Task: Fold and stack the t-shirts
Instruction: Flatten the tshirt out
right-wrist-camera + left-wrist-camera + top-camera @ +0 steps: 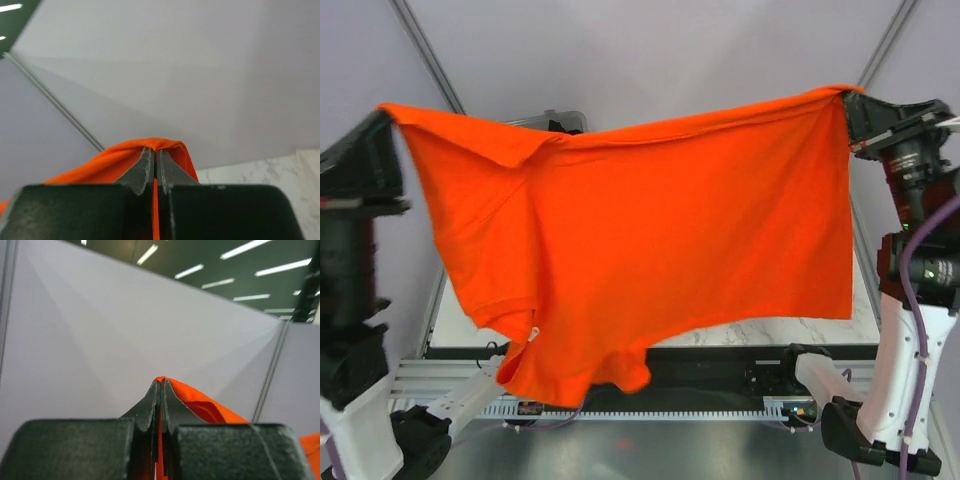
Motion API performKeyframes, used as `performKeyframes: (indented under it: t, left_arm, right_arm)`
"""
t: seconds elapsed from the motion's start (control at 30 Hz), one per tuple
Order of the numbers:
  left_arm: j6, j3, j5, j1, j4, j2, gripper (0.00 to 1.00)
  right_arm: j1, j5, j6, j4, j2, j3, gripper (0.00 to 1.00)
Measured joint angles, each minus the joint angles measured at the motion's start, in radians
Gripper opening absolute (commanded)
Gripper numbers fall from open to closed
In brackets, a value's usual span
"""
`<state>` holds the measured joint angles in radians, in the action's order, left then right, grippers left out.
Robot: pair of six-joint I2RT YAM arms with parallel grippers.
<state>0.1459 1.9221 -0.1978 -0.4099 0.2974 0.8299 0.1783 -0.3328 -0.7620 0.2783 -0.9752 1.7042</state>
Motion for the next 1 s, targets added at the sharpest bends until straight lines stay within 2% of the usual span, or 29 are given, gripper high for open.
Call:
performKeyframes:
  t: [0.23,0.33,0.43,0.57,0.7,0.83,1.0]
  left_arm:
    - [-0.043,-0.441,-0.038,0.0,-0.1,0.132,0.02]
    - [-0.07,-0.632,-0.039,0.001,-0.184,0.289,0.02]
    - [-0.087,-0.714,-0.035,0.005,-0.242,0.507,0.02]
    - [-0.087,-0.692,-0.018,0.012,-0.288,0.825,0.02]
    - [-0.087,-0.621,0.026,0.017,-0.285,1.005,0.02]
    - [-0.08,-0.56,0.065,0.018,-0.293,1.048,0.02]
    - [-0.051,-0.513,0.104,0.018,-0.315,1.048,0.02]
  right_arm:
    - [-0.037,0.074,0.065,-0.027,-0.114,-0.364,0.0]
    - [-0.041,0.112,0.1,-0.074,-0.241,-0.51,0.0]
    - [-0.036,0.151,0.147,-0.113,-0.437,-0.587,0.0]
    - [-0.022,0.163,0.203,-0.15,-0.666,-0.584,0.0]
    - [0.0,0.163,0.248,-0.139,-0.85,-0.503,0.0]
    - [0.023,0.169,0.279,-0.127,-0.94,-0.407,0.0]
    - [0.03,0.256,0.302,-0.104,-0.948,-0.36,0.0]
